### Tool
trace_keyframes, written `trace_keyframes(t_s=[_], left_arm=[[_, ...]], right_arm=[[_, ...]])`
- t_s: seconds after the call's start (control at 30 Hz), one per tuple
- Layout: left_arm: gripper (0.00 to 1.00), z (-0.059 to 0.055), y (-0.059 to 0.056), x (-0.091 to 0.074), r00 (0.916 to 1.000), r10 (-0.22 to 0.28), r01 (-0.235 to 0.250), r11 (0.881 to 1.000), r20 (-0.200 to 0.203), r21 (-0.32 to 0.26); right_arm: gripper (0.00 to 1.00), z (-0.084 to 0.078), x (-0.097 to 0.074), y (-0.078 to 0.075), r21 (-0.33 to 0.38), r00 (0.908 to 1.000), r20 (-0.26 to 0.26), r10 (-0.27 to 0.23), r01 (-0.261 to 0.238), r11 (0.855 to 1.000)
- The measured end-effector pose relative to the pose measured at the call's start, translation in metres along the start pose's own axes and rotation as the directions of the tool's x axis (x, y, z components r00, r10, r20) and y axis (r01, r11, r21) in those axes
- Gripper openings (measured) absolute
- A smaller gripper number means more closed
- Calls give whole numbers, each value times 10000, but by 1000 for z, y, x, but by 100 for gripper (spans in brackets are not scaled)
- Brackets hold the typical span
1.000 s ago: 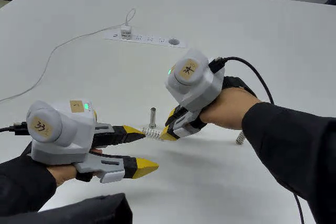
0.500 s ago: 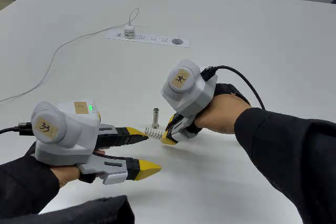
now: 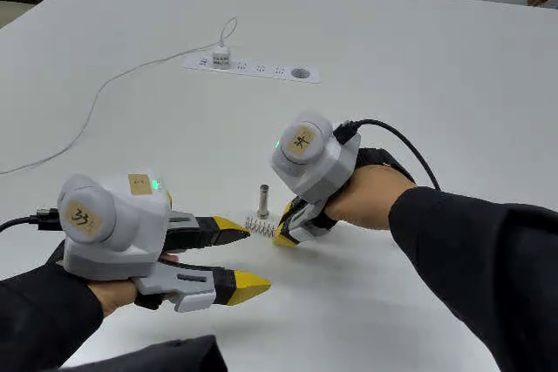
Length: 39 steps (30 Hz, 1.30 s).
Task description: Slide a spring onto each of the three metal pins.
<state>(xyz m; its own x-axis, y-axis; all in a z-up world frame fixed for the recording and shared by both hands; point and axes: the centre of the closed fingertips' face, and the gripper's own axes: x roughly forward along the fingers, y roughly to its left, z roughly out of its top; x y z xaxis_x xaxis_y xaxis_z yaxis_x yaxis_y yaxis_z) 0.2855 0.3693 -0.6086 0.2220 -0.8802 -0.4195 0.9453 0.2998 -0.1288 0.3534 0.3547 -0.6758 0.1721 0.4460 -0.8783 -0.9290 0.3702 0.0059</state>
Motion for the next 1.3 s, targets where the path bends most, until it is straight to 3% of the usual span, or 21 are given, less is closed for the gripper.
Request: trace_keyframes(t_s=[0.43, 0.57, 0.67, 0.83, 1.03, 1.3], left_arm=[[43, -1, 1, 0, 10000, 23, -23, 10000, -53, 49], [43, -2, 1, 1, 10000, 36, -35, 9999, -77, 107], [42, -3, 0, 2, 9999, -31, 34, 9997, -153, 225], [39, -3, -4, 3, 9996, -202, 210, 9988, -187, 434], [32, -3, -13, 5, 9982, -546, 564, 9957, -254, 739], [24, -3, -17, 5, 9964, -804, 824, 9923, -257, 925]], right_arm=[[11, -8, -26, 22, -579, 9991, -194, 369, -379, 9976], [11, -9, -37, 35, -710, 9971, -112, 746, -752, 9946], [11, -7, -49, 51, -1207, 9912, 26, 1326, -1313, 9840], [11, -8, -61, 66, -1713, 9864, -63, 1642, -1629, 9717], [11, -4, -67, 78, -2169, 9815, 10, 1917, -1869, 9581], [11, -3, -69, 81, -2464, 9793, 31, 2025, -1955, 9492]])
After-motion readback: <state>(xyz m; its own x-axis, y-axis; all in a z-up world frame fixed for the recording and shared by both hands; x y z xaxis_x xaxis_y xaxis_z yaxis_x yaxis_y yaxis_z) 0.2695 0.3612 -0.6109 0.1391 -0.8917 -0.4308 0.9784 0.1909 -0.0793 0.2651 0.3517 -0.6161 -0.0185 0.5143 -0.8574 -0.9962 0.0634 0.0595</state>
